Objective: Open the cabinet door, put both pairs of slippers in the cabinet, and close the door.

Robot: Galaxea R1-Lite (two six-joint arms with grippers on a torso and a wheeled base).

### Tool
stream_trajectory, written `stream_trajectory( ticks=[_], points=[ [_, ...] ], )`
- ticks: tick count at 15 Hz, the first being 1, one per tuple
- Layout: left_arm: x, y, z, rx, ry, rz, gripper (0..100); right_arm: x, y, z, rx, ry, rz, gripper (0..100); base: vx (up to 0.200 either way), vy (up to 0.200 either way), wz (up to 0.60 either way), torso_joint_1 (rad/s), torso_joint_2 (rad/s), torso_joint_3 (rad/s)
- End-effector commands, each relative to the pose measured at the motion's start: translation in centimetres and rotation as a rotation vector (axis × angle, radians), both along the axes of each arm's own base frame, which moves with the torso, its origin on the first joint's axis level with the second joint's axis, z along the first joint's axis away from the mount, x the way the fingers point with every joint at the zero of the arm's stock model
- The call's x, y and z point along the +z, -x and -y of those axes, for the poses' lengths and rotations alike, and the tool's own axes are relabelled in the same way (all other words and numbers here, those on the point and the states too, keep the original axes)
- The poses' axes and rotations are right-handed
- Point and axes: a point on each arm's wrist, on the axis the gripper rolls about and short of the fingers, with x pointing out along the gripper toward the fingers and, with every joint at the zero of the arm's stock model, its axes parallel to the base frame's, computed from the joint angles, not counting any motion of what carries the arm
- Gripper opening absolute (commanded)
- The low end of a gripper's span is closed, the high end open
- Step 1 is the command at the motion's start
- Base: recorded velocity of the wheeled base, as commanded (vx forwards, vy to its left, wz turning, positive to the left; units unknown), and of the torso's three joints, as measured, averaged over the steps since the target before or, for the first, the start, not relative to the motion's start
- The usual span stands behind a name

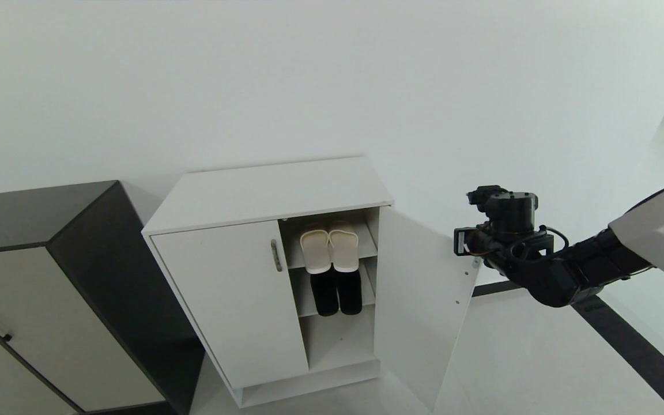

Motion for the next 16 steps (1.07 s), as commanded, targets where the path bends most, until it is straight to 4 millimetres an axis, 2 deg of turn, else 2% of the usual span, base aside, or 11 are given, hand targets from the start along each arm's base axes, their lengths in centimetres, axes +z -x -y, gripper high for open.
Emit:
stream_trajectory(
  ticks=[1,12,14,16],
  points=[
    [0.0,0.0,0.0,-0.001,0.000,-0.001,0,-0.4,-0.1,0.0,-0.001,0.004,-0.010,0,0.000,0.000,0.00,0.000,0.00,0.000],
    [0.0,0.0,0.0,-0.001,-0.001,-0.001,0,-1.1,0.4,-0.5,0.015,0.014,-0.036,0,0.000,0.000,0.00,0.000,0.00,0.000],
    [0.0,0.0,0.0,-0.001,-0.001,-0.001,0,-1.2,0.9,-0.9,0.028,0.017,-0.045,0,0.000,0.000,0.00,0.000,0.00,0.000],
    [0.0,0.0,0.0,-0.001,-0.001,-0.001,0,-1.0,2.3,-2.2,0.071,0.022,-0.051,0,0.000,0.000,0.00,0.000,0.00,0.000]
  ],
)
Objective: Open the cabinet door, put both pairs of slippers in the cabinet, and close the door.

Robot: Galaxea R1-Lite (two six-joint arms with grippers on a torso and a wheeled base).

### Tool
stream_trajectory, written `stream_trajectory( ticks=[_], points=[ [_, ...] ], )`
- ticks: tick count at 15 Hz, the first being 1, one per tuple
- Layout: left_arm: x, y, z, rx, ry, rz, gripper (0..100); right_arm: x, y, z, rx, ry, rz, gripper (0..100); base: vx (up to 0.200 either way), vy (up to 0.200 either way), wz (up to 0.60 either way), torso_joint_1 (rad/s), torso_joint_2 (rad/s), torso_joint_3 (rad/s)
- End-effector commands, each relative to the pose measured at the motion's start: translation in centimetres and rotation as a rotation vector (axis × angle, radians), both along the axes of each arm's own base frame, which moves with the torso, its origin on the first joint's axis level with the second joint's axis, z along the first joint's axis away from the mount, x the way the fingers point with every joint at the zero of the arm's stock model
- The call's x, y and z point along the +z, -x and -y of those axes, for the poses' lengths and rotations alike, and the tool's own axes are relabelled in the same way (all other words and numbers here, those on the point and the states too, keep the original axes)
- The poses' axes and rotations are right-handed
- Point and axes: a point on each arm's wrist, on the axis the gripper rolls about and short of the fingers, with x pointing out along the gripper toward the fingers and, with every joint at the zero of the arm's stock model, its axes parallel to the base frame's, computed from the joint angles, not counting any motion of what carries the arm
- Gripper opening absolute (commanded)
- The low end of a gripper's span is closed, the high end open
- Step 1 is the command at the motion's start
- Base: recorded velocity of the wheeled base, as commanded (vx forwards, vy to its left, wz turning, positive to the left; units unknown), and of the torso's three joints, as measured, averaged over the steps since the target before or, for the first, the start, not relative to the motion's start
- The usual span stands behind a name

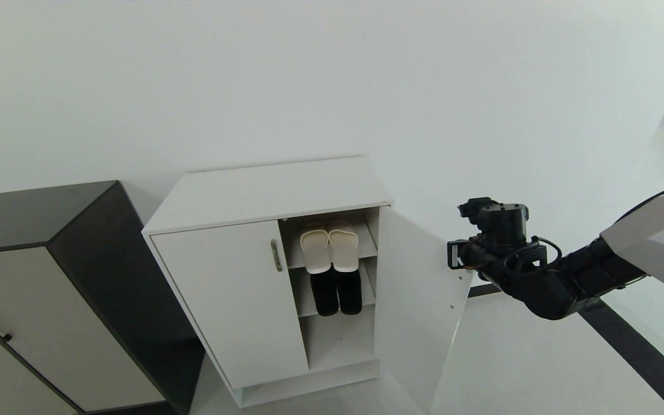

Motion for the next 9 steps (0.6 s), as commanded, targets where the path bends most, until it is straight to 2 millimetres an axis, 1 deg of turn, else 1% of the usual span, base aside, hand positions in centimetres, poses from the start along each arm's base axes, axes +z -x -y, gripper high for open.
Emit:
stream_trajectory(
  ticks=[1,3,4,5,6,9],
  points=[
    [0.0,0.0,0.0,0.000,0.000,-0.002,0,0.8,1.8,-1.3,0.048,-0.002,0.004,0,0.000,0.000,0.00,0.000,0.00,0.000],
    [0.0,0.0,0.0,0.000,0.002,-0.002,0,1.8,3.9,-2.7,0.103,-0.007,0.012,0,0.000,0.000,0.00,0.000,0.00,0.000],
    [0.0,0.0,0.0,0.000,0.002,-0.002,0,2.2,4.6,-3.0,0.118,-0.009,0.016,0,0.000,0.000,0.00,0.000,0.00,0.000],
    [0.0,0.0,0.0,0.000,0.002,-0.002,0,2.9,6.1,-3.8,0.155,-0.011,0.023,0,0.000,0.000,0.00,0.000,0.00,0.000],
    [0.0,0.0,0.0,0.000,0.002,-0.002,0,3.2,7.1,-4.2,0.179,-0.012,0.027,0,0.000,0.000,0.00,0.000,0.00,0.000],
    [0.0,0.0,0.0,0.000,0.002,-0.002,0,3.6,9.8,-5.8,0.261,-0.032,0.018,0,0.000,0.000,0.00,0.000,0.00,0.000]
  ],
)
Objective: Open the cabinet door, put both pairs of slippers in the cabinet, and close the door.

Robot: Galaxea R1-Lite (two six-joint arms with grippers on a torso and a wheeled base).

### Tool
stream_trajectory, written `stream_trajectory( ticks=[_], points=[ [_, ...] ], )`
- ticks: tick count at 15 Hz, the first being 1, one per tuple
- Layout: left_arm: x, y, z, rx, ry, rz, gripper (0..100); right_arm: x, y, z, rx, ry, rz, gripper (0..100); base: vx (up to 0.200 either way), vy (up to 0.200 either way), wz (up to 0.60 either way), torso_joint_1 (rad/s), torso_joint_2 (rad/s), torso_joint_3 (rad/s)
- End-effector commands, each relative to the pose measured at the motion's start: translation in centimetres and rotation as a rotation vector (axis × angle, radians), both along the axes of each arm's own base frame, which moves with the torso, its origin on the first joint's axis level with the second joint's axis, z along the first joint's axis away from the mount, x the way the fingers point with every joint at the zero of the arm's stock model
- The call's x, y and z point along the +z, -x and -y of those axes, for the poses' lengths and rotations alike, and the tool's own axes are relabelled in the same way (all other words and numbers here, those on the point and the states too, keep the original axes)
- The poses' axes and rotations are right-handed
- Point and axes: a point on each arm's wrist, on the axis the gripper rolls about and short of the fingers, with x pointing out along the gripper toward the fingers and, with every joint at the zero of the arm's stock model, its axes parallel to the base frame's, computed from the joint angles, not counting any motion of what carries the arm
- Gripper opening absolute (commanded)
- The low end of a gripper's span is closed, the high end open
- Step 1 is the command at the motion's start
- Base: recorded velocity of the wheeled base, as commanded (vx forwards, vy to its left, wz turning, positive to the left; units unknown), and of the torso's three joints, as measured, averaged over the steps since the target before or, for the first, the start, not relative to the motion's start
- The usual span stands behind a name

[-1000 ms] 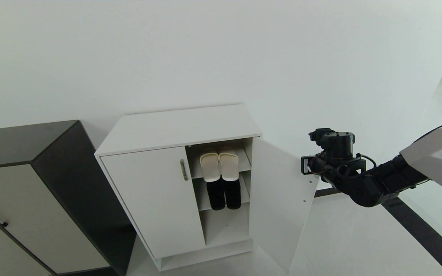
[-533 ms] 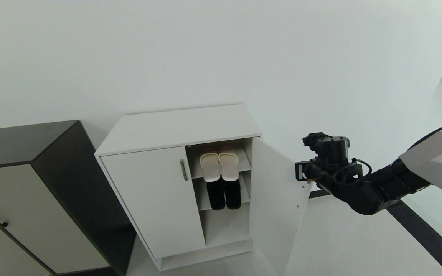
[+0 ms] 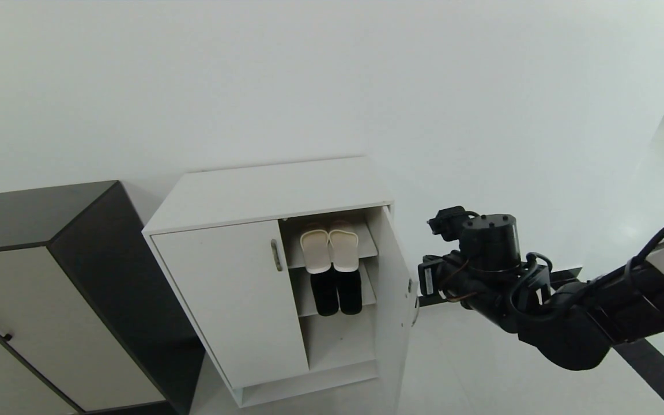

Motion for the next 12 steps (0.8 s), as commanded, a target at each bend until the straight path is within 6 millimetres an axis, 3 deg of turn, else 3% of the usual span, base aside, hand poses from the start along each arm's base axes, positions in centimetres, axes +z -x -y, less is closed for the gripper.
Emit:
stream_trajectory(
  ticks=[1,8,12],
  points=[
    [0.0,0.0,0.0,0.000,0.001,-0.001,0,1.3,2.2,-1.1,0.072,-0.054,0.006,0,0.000,0.000,0.00,0.000,0.00,0.000],
    [0.0,0.0,0.0,0.002,0.002,-0.002,0,0.4,2.6,-1.2,0.103,-0.021,-0.014,0,0.000,0.000,0.00,0.000,0.00,0.000],
    [0.0,0.0,0.0,0.002,0.004,-0.002,0,0.3,2.7,-1.4,0.111,-0.020,-0.019,0,0.000,0.000,0.60,-0.004,0.00,0.002]
  ],
)
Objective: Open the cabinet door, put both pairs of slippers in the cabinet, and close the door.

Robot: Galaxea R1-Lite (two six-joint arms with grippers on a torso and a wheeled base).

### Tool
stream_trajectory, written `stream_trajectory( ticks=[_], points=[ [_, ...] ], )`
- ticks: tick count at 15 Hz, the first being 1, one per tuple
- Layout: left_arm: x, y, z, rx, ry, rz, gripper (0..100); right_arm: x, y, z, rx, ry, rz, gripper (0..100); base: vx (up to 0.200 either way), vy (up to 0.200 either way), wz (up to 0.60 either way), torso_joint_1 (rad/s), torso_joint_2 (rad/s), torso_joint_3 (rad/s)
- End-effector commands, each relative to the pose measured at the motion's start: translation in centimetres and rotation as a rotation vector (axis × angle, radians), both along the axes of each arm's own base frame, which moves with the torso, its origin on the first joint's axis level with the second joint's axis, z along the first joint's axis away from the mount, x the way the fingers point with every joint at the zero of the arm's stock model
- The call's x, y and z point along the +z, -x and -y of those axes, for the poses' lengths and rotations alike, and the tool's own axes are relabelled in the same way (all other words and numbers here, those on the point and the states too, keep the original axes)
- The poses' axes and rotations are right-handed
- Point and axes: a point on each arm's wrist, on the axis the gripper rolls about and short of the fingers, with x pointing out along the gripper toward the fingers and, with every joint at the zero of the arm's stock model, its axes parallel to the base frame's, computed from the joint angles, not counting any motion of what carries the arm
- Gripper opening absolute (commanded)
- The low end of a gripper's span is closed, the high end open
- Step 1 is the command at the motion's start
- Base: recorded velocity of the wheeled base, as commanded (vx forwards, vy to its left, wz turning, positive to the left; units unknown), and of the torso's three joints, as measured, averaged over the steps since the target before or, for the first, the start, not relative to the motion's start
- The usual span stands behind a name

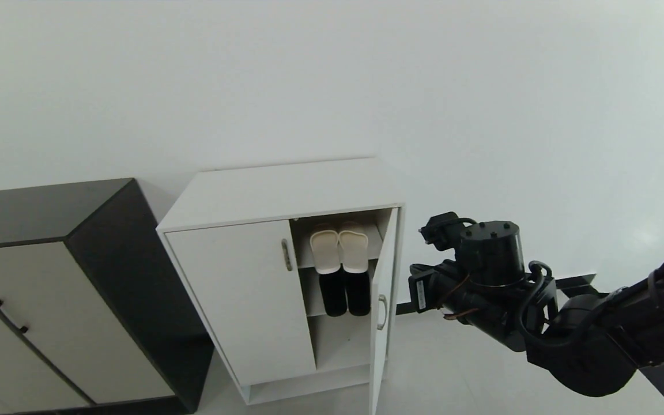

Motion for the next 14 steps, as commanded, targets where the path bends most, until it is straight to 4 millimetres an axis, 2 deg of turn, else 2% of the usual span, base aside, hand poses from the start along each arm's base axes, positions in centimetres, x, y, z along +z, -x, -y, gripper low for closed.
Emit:
stream_trajectory(
  ticks=[1,2,6,7,9,14],
  points=[
    [0.0,0.0,0.0,0.000,0.001,-0.002,0,-0.2,0.1,0.0,0.002,0.005,-0.006,0,0.000,0.000,0.60,0.007,0.00,0.002],
    [0.0,0.0,0.0,0.000,0.001,-0.002,0,-0.4,0.0,0.0,0.004,0.006,-0.014,0,0.000,0.000,0.60,0.007,0.01,0.002],
    [0.0,0.0,0.0,0.000,0.001,-0.002,0,-0.9,-0.5,0.3,-0.015,0.012,-0.001,0,0.000,0.000,0.00,0.000,0.00,0.000],
    [0.0,0.0,0.0,0.000,0.001,-0.002,0,-1.1,-0.6,0.9,-0.020,0.034,0.008,0,0.000,0.000,0.00,0.000,0.00,0.000],
    [0.0,0.0,0.0,0.000,-0.001,-0.002,0,-0.1,-0.8,2.5,-0.042,0.030,0.049,0,0.000,0.000,0.00,0.000,0.00,0.000],
    [0.0,0.0,0.0,0.000,-0.001,-0.002,0,1.3,-0.1,5.9,-0.089,0.126,-0.023,0,0.000,0.000,0.00,0.000,0.00,0.000]
  ],
)
